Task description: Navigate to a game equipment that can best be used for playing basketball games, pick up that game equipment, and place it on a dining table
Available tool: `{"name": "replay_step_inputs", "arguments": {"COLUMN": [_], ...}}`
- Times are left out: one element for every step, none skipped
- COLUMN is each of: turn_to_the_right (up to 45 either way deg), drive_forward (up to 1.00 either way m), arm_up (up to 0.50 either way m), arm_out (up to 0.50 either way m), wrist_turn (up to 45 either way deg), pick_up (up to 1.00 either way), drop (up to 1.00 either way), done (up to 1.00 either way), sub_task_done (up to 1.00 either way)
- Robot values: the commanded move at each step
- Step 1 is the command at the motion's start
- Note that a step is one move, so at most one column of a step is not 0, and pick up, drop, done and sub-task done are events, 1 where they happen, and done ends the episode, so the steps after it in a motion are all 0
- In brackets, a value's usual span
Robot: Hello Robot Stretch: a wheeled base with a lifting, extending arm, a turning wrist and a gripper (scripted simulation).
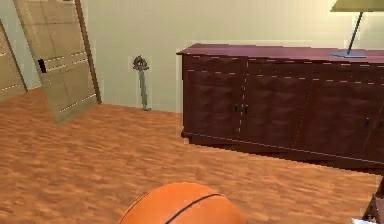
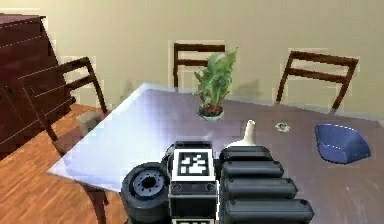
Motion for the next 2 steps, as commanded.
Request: {"name": "replay_step_inputs", "arguments": {"turn_to_the_right": [42.0, 0.0], "drive_forward": [0.00, 0.30], "arm_up": [0.00, 0.00], "arm_out": [0.00, 0.00], "wrist_turn": [0.0, 0.0], "pick_up": [0.00, 0.00], "drop": [0.00, 0.00], "done": [0.00, 0.00], "sub_task_done": [0.00, 0.00]}}
